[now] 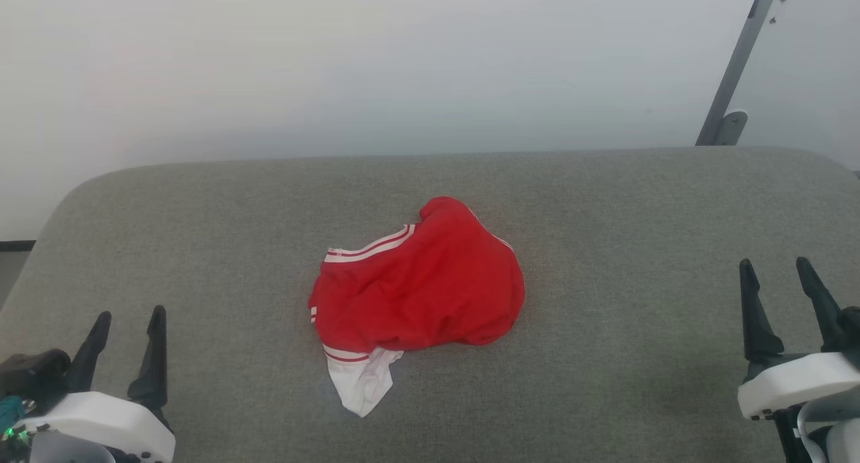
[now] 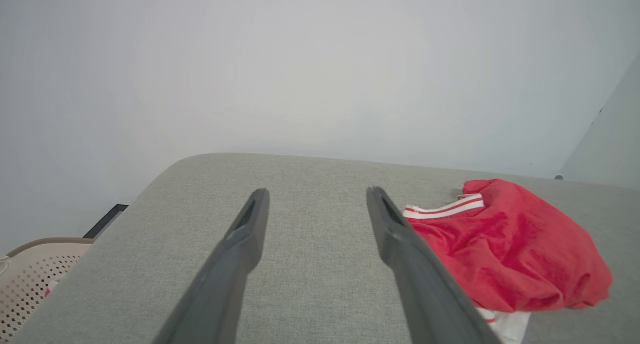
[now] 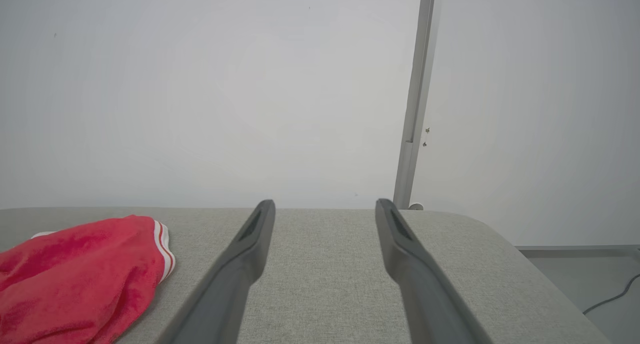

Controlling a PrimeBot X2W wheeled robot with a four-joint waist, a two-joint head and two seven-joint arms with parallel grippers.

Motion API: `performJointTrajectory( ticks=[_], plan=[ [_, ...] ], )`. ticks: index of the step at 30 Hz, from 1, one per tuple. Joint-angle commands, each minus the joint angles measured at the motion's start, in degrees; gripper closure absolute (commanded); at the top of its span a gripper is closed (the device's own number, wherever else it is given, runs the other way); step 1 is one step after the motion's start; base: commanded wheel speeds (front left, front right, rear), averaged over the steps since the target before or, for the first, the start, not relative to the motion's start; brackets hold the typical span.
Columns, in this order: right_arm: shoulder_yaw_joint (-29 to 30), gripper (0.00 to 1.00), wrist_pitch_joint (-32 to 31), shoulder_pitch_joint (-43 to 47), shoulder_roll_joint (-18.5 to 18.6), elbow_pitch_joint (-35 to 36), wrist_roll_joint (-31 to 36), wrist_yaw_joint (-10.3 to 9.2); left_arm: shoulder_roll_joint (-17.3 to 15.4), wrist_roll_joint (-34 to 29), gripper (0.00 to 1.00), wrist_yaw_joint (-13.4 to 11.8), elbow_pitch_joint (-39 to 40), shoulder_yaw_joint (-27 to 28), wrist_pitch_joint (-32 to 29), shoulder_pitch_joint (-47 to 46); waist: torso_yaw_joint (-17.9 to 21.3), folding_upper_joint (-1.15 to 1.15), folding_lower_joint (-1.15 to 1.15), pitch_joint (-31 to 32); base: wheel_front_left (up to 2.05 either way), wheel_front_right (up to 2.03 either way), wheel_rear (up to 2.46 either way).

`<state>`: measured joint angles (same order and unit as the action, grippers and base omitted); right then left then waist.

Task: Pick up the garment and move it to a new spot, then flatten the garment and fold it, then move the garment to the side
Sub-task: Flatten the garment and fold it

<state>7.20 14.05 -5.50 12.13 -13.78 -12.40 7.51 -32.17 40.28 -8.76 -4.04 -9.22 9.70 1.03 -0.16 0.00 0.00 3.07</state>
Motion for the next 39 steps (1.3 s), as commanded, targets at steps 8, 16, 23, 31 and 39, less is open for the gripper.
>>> performJointTrajectory(
  ticks=[8, 16, 23, 31, 39],
  plan=[
    [-0.22, 0.00, 0.01, 0.52, -0.12, 0.36, -0.31, -0.04, -0.40, 0.76, 0.00, -0.46, 0.64, -0.15, -0.44, 0.60, -0.27, 0.00, 0.00, -0.27, 0.00, 0.00, 0.00],
    [-0.30, 0.00, -0.20, 0.63, -0.03, 0.62, -0.34, -0.04, -0.26, 1.12, 0.00, -0.29, 1.35, -0.62, -1.14, 0.23, -0.88, 0.00, 0.00, -0.63, 0.00, 0.00, 0.00],
    [-1.09, 0.00, -0.33, -0.68, 0.12, 0.92, -0.40, -0.04, -0.83, 2.92, 0.00, 1.97, 3.44, -2.58, -5.21, -1.99, -0.61, 0.00, 0.00, -1.86, 0.00, 0.00, 0.00],
    [-3.52, 0.00, -0.40, -4.05, 1.24, 0.93, -0.94, -0.04, -1.01, 6.72, 0.00, 4.54, 6.66, -6.75, -15.47, -5.81, 1.87, 0.00, 0.00, -5.32, 0.00, 0.00, 0.00],
    [-4.27, 0.00, 0.18, -6.65, 1.41, 1.47, -1.19, -0.04, -1.48, 8.61, 0.00, 2.68, 8.39, -10.93, -26.65, -8.14, 4.86, 0.00, 0.00, -9.65, 0.00, 0.00, 0.00]
  ],
)
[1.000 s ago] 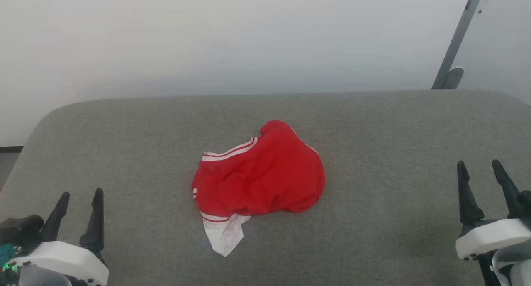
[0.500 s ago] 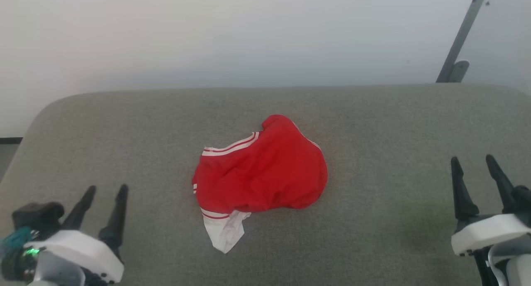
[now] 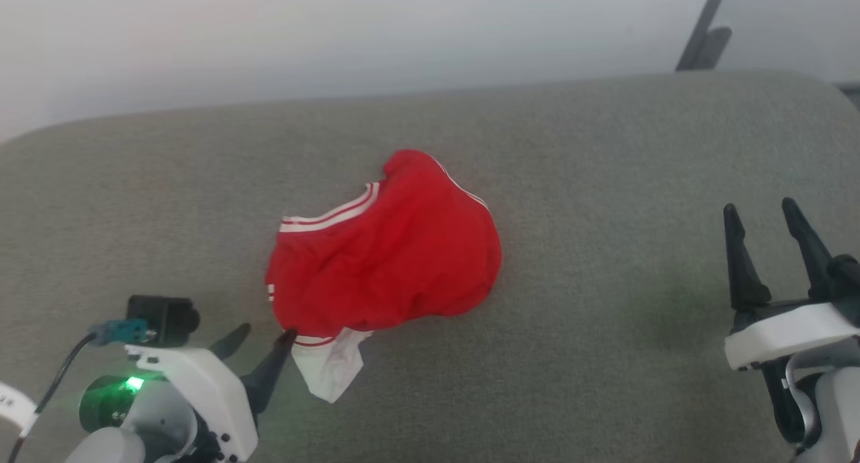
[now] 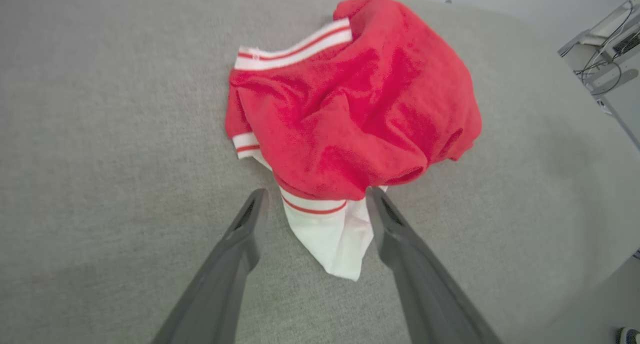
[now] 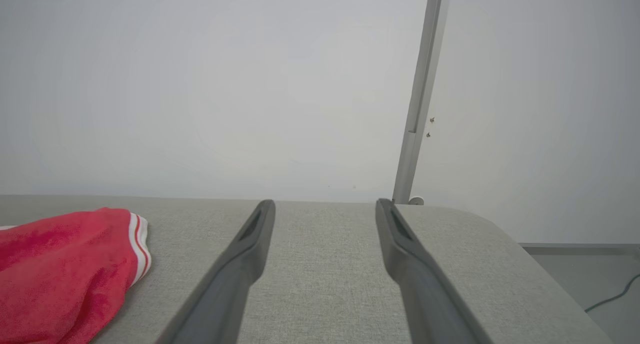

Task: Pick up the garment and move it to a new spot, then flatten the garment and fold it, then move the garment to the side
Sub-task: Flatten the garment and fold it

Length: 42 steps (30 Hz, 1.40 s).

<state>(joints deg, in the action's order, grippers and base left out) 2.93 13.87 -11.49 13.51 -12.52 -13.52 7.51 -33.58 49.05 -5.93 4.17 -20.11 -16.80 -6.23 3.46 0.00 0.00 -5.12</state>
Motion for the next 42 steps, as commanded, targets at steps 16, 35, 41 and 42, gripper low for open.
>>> performJointTrajectory(
  ticks=[16, 35, 41, 42],
  plan=[
    [0.08, 0.00, 1.35, -3.02, -0.19, -1.12, -0.36, -0.05, 1.22, -2.04, 0.00, -4.53, -7.36, -5.97, -10.09, -4.95, 4.26, 0.00, 0.00, -6.80, 0.00, 0.00, 0.00],
    [1.32, 0.00, 1.37, -2.87, -0.70, -1.49, 0.76, -0.05, -1.90, -5.31, 1.00, -5.63, -15.11, -5.21, -8.76, -8.52, 2.07, 0.00, 0.00, -5.47, 0.00, 0.00, 0.00],
    [1.12, 0.00, 1.37, -2.60, -0.93, -1.57, 0.97, -0.05, -6.33, -5.72, 1.00, -7.60, -12.96, -2.66, -8.52, -7.43, 1.21, 0.00, 0.00, -4.75, 0.00, 0.00, 0.00],
    [1.12, 0.00, 1.37, -2.48, -0.90, -1.58, 1.03, -0.05, -7.27, -5.92, 1.00, -7.94, -12.47, -2.27, -8.47, -7.13, 1.02, 0.00, 0.00, -4.60, 0.00, 0.00, 0.00]
  ],
)
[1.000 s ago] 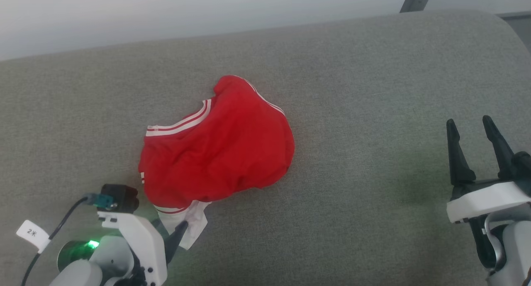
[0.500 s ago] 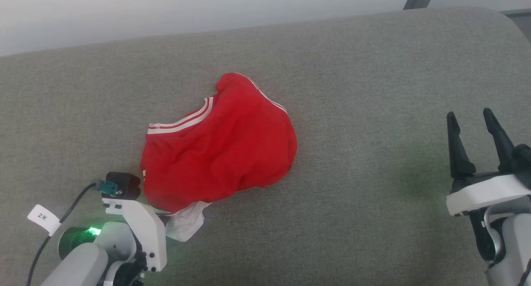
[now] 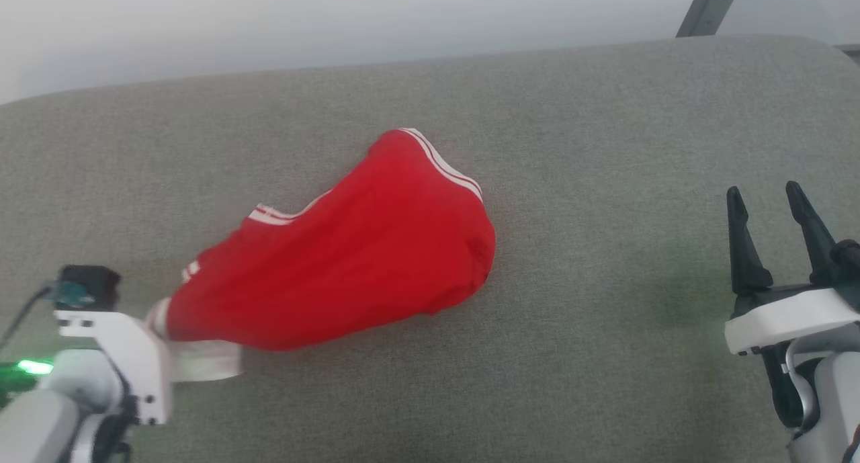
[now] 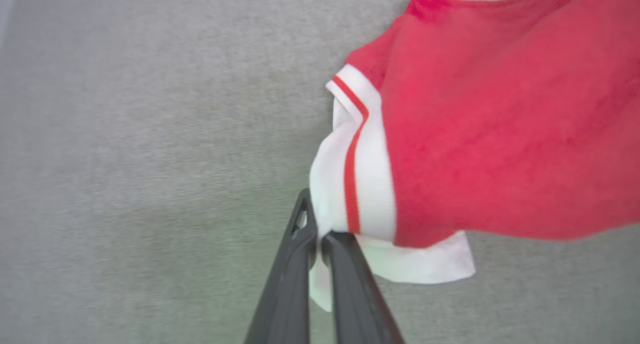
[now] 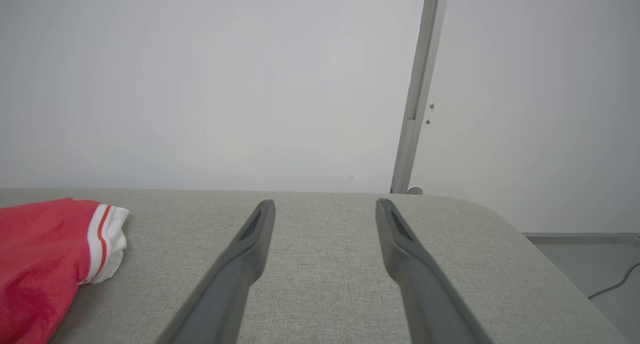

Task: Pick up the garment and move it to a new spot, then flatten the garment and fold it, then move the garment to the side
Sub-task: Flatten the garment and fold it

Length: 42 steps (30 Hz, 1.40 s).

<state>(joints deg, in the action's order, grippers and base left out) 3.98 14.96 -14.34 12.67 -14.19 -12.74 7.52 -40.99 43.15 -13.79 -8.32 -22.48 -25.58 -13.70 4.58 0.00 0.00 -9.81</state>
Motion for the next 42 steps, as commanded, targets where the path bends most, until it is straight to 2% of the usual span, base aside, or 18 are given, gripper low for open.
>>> performJointTrajectory(
  ticks=[1, 4, 7, 13, 16, 18, 19, 20, 21, 22, 32, 42],
  plan=[
    [0.03, 0.00, 0.29, 0.50, -0.07, 0.03, 0.25, -0.06, -0.84, -0.52, 1.00, -0.62, 0.35, 0.45, 0.38, 0.69, -0.25, 0.00, 0.00, 0.23, 0.00, 0.00, 0.00],
    [-0.24, 0.00, 0.29, 0.72, -0.01, -0.12, 0.11, -0.06, -3.38, -1.72, 1.00, -2.33, 0.91, 1.67, 0.51, 1.48, -0.53, 0.00, 0.00, 0.60, 0.00, 0.00, 0.00],
    [-0.65, 0.00, 0.29, 0.78, -0.13, -0.21, 0.05, -0.06, -4.50, -2.17, 1.00, -3.25, 1.24, 2.20, 0.84, 2.32, -0.58, 0.00, 0.00, 0.91, 0.00, 0.00, 0.00],
    [-1.62, 0.00, 0.29, 0.98, -0.22, -0.67, -0.49, -0.06, -3.21, -0.26, 1.00, -2.26, -0.09, 0.63, -1.12, 4.68, -0.42, 0.00, 0.00, 1.23, 0.00, 0.00, 0.00],
    [-2.28, 0.00, 0.29, 0.95, 0.17, -1.06, -0.83, -0.06, -1.28, 1.49, 0.97, -1.04, -0.99, -0.26, -1.47, 5.29, -0.45, 0.00, 0.00, 1.33, 0.00, 0.00, 0.00],
    [-2.60, 0.00, 0.29, 0.71, 0.58, -1.36, -1.09, -0.06, -0.73, 1.78, 0.63, -0.79, -1.75, -0.25, -1.24, 5.03, -0.61, 0.00, 0.00, 1.37, 0.00, 0.00, 0.00],
    [-2.73, 0.00, 0.29, 0.63, 0.68, -1.49, -1.20, -0.06, -0.36, 1.89, 0.53, -0.54, -1.98, -0.36, -1.11, 4.80, -0.77, 0.00, 0.00, 1.39, 0.00, 0.00, 0.00],
    [-2.89, 0.00, 0.29, 0.51, 0.82, -1.57, -1.24, -0.06, 0.02, 2.12, 0.27, -0.39, -2.21, -0.38, -0.95, 4.54, -0.93, 0.00, 0.00, 1.41, 0.00, 0.00, 0.00],
    [-2.98, 0.00, 0.29, 0.39, 0.97, -1.58, -1.18, -0.06, 0.32, 2.33, 0.17, -0.05, -2.27, -0.40, -0.60, 4.25, -1.12, 0.00, 0.00, 1.44, 0.00, 0.00, 0.00],
    [-2.95, 0.00, 0.29, 0.27, 1.11, -1.57, -1.11, -0.06, 0.45, 2.48, 0.02, 0.16, -2.30, -0.40, -0.48, 3.98, -1.35, 0.00, 0.00, 1.48, 0.00, 0.00, 0.00],
    [-4.70, 0.00, -1.73, -1.17, 2.70, -1.34, -1.60, -0.06, 0.72, 1.98, 0.00, 0.42, 1.82, 0.49, 1.77, 1.46, -6.10, 0.00, 0.00, 2.43, 0.00, 0.00, 0.00],
    [-10.12, 0.00, -8.66, -5.56, 5.84, -3.05, -5.58, -0.06, 3.16, -1.75, 0.00, 0.08, 6.79, 2.44, 14.08, 0.61, -13.05, 0.00, 0.00, 2.06, 0.00, 0.00, 0.00]
  ],
)
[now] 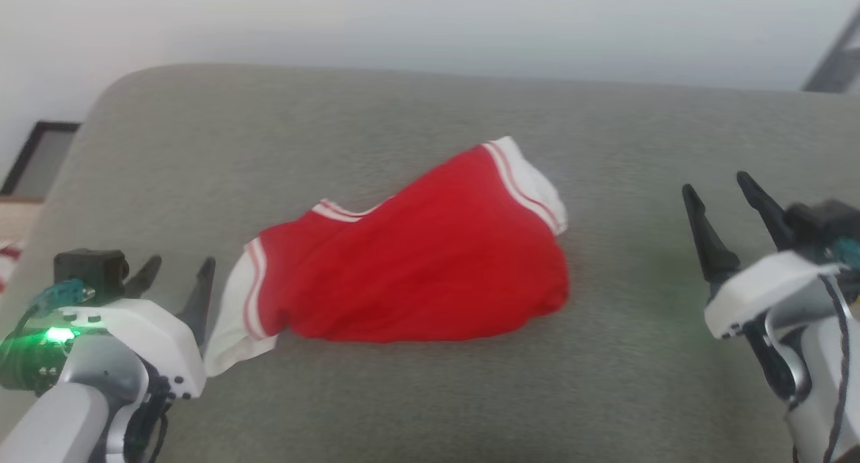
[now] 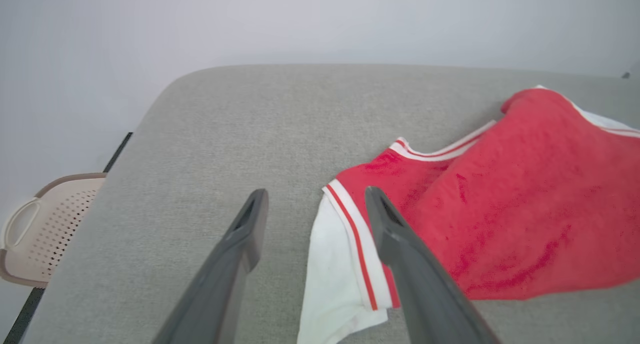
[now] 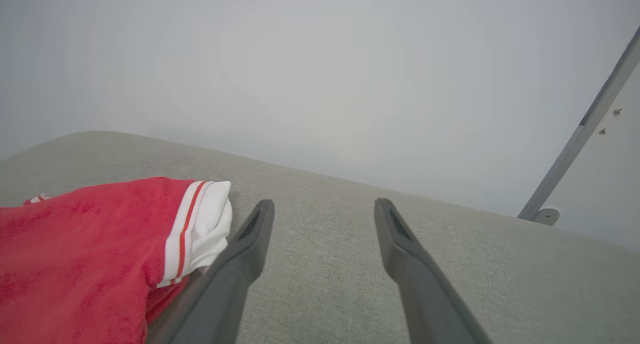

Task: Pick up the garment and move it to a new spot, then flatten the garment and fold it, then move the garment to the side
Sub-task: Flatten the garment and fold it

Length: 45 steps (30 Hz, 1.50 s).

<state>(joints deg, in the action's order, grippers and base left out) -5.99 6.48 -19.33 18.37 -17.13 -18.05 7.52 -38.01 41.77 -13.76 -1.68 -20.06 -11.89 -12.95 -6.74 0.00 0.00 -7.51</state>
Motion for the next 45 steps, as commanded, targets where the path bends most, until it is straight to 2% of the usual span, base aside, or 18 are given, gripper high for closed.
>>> performJointTrajectory(
  ticks=[1, 8, 15, 21, 28, 29, 30, 31, 37, 45],
  plan=[
    [-1.08, 0.00, -1.40, -1.38, 0.46, -0.45, -0.95, -0.06, 0.84, -0.47, 0.00, -0.50, 0.04, 0.58, 2.07, -0.01, -2.56, 0.00, 0.00, -0.40, 0.00, 0.00, 0.00],
    [-6.15, 0.00, -10.60, -6.74, 3.75, -4.55, -5.23, -0.07, 5.55, -2.58, 0.00, -1.09, -1.27, 1.36, 13.77, 0.99, -8.38, 0.00, 0.00, -2.06, 0.00, 0.00, 0.00],
    [-12.18, 0.00, -19.18, -12.06, 7.25, -9.38, -10.02, -0.07, 10.34, -2.68, 0.00, -0.90, -4.10, 1.79, 22.19, 1.49, -13.46, 0.00, 0.00, -4.07, 0.00, 0.00, 0.00],
    [-15.82, 0.00, -25.71, -15.49, 9.51, -14.85, -12.10, -0.04, 13.58, -2.24, 0.00, 0.41, -6.87, 0.96, 24.79, 0.44, -16.93, 0.00, 0.00, -5.68, 0.00, 0.00, 0.00],
    [-20.47, 0.00, -31.58, -18.20, 10.95, -20.07, -14.70, -0.05, 15.87, -2.45, 0.00, 1.94, -9.16, 0.68, 26.14, -1.14, -18.97, 0.00, 0.00, -6.88, 0.00, 0.00, 0.00],
    [-21.05, 0.44, -31.89, -18.52, 11.24, -20.93, -14.62, -0.07, 16.08, -2.51, 0.00, 2.01, -9.46, 0.67, 26.25, -1.37, -19.11, 0.00, 0.00, -6.98, 0.00, 0.00, 0.00],
    [-21.54, 0.93, -31.85, -18.84, 11.36, -21.55, -14.58, -0.09, 16.30, -2.52, 0.00, 2.29, -9.72, 0.69, 26.33, -1.62, -19.21, 0.00, 0.00, -7.05, 0.00, 0.00, 0.00],
    [-21.91, 1.00, -31.71, -19.18, 11.38, -22.17, -14.89, -0.09, 16.52, -2.36, 0.00, 2.47, -10.00, 0.86, 26.41, -1.80, -19.27, 0.00, 0.00, -7.07, 0.00, 0.00, 0.00],
    [-22.35, 1.00, -29.87, -21.92, 12.30, -23.93, -15.93, -0.09, 16.81, -2.62, 0.00, 3.06, -11.34, 1.76, 26.85, -1.28, -18.32, 0.00, 0.00, -6.42, 0.00, 0.00, 0.00],
    [-21.63, 1.00, -28.60, -20.80, 15.32, -21.10, -18.06, -0.09, 15.00, -2.82, 0.00, 2.92, -10.67, 3.91, 26.97, 1.09, -13.97, 0.00, 0.00, -3.34, 0.00, 0.00, 0.00]
  ],
)
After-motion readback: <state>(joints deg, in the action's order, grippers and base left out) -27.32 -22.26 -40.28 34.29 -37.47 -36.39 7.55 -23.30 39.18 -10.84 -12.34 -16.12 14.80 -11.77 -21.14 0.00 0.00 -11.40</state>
